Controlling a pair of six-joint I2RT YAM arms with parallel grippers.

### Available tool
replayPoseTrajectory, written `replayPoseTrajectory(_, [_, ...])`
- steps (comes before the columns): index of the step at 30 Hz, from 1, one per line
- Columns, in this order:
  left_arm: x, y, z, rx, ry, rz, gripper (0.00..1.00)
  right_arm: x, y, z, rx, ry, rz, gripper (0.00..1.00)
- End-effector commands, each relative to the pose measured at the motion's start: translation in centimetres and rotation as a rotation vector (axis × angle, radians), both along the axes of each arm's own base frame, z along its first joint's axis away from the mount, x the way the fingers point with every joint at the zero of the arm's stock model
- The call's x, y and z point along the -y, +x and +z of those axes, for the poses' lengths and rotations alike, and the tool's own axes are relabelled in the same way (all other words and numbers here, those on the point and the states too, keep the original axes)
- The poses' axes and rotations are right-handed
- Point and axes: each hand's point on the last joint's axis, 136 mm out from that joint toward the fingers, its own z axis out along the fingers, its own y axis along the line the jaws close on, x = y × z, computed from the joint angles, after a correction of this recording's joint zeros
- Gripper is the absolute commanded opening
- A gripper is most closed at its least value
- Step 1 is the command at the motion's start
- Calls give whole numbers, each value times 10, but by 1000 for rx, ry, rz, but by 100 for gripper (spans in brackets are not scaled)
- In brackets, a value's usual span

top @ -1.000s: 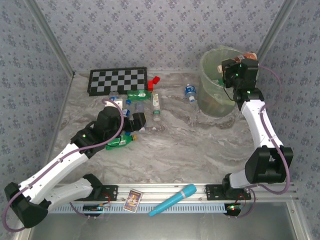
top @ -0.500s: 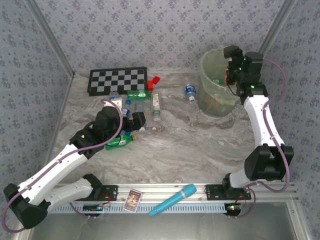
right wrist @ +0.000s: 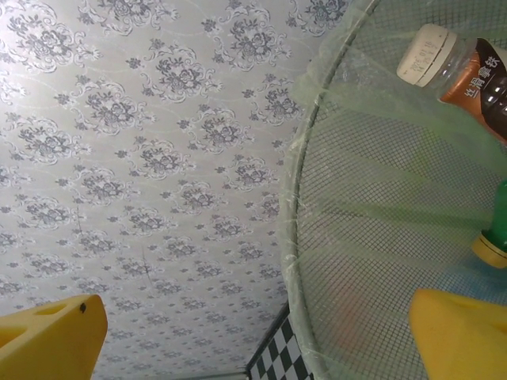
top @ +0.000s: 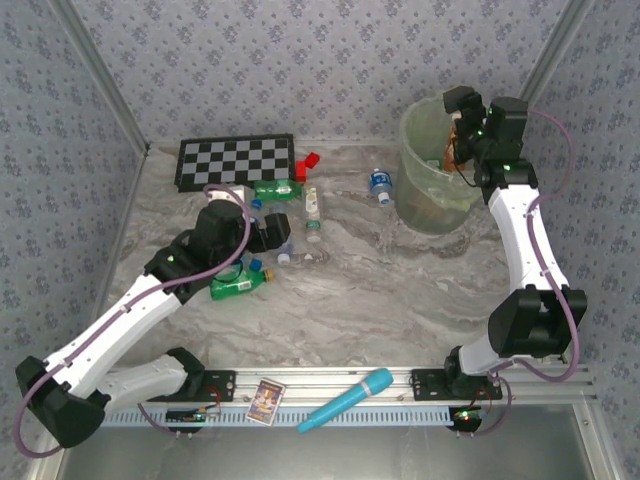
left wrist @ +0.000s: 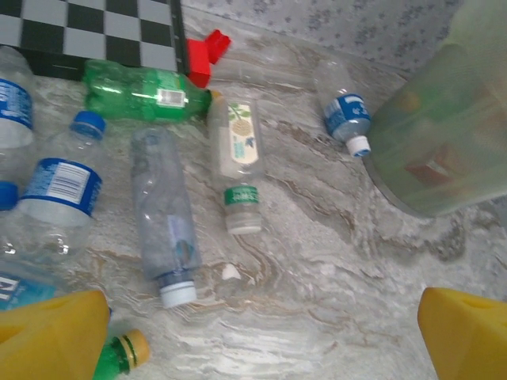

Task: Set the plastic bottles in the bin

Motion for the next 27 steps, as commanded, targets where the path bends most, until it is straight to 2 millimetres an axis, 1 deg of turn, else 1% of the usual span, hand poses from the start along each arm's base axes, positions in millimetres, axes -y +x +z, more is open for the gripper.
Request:
replayPoseTrajectory(1, [-10, 5, 12, -7, -10, -3, 100, -10, -8, 16, 27, -69, 24, 100])
replayPoseTrajectory(3, [-13, 5, 12, -13, 2, -14, 100, -18, -12, 18, 31, -116, 31, 100])
replayPoseTrajectory(7, [-20, 5, 10, -25, 14, -5, 100, -29, -23, 22, 19, -115, 57, 100])
replayPoseTrajectory(10, [-21, 2, 3, -51, 9, -8, 100, -40, -34, 25, 18, -149, 80, 100])
replayPoseTrajectory(14, [-29, -2, -10, -92, 30, 21, 100, -61, -51, 32, 29, -214, 136, 100])
replayPoseTrajectory(17, [-48, -3, -24, -131, 55, 97, 100, -82, -62, 35, 35, -269, 207, 100])
replayPoseTrajectory(20, [-62, -7, -43, -191, 27, 159, 100, -106, -73, 33, 28, -319, 287, 99])
replayPoseTrajectory(23, [-67, -15, -63, -253, -9, 186, 100, -131, -83, 26, 29, -372, 373, 100])
replayPoseTrajectory(27, [-72, -24, -84, -319, -8, 222, 100, -160, -89, 14, 30, -420, 496, 100])
